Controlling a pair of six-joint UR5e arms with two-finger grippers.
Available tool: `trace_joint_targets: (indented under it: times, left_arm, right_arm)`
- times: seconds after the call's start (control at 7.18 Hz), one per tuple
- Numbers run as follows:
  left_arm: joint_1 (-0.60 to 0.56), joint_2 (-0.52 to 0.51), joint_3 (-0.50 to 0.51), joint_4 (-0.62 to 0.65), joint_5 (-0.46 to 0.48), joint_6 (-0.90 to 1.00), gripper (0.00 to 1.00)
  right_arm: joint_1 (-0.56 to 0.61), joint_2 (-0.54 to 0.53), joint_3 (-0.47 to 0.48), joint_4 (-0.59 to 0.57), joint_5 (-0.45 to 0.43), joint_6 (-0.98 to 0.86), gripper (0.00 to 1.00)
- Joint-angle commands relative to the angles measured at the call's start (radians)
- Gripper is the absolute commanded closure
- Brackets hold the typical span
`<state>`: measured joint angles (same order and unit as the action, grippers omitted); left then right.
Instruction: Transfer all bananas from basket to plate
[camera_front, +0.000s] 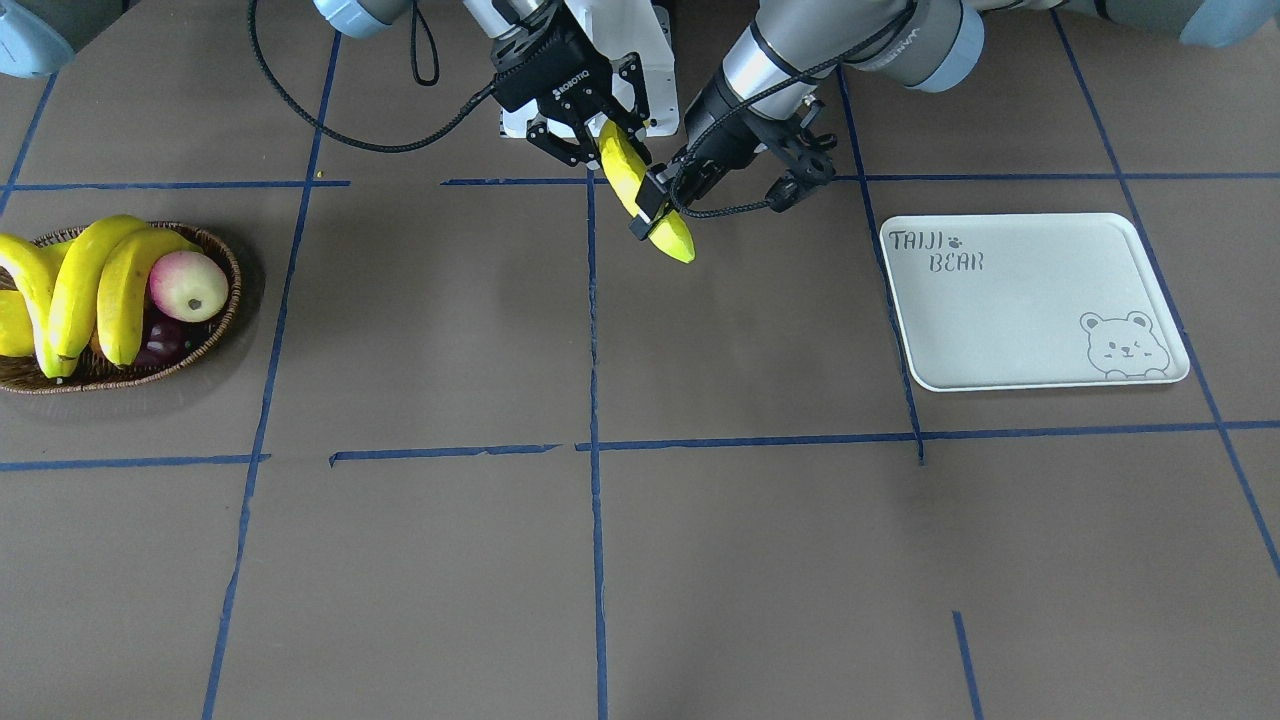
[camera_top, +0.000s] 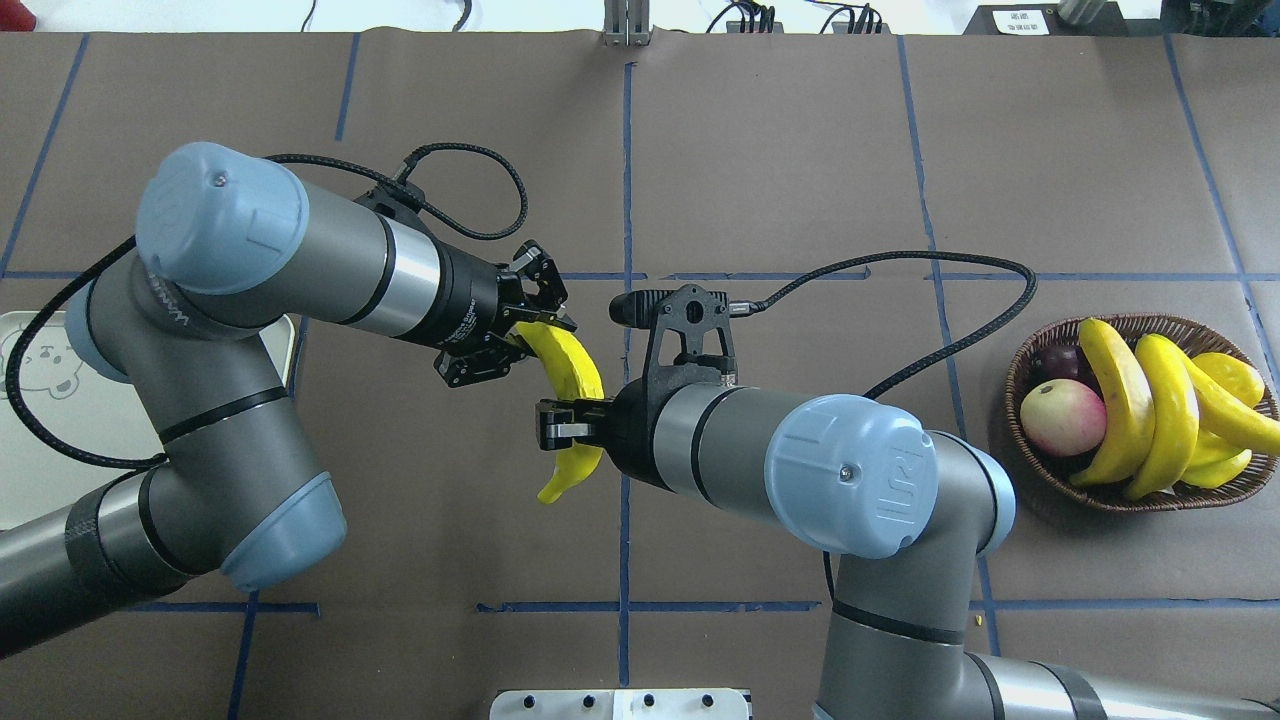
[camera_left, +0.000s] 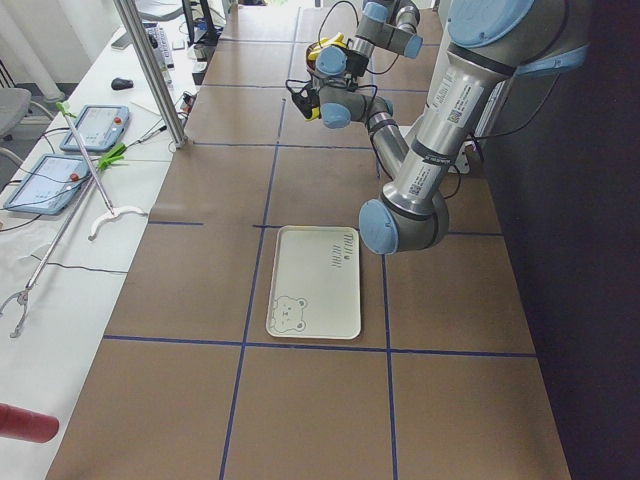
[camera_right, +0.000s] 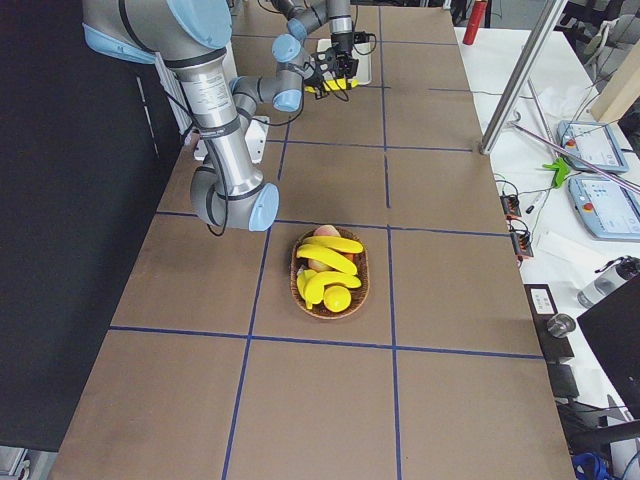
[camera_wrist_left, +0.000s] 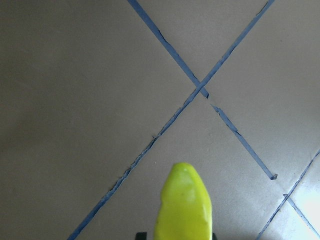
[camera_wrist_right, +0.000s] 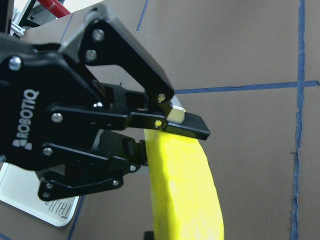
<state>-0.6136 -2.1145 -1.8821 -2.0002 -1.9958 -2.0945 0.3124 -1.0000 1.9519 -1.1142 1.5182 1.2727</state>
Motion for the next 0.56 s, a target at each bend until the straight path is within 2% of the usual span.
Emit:
trace_joint_targets:
  times: [0.0,0.14,0.42]
  left_arm:
    - [-0.002,0.004,0.0,-0.006,0.0,0.001,1.0]
    - [-0.005,0.01,0.0,-0.006,0.0,0.004,1.0]
    - [-0.015,0.051,-0.005,-0.002,0.0,0.008,1.0]
  right_arm:
    - [0.007,0.009,0.002,-0.001,0.023,0.004,0.01]
    - [0.034,0.008,0.002,-0.01,0.098,0.005,0.01]
    - [0.136,0.0,0.007,-0.114,0.303,0.004,0.01]
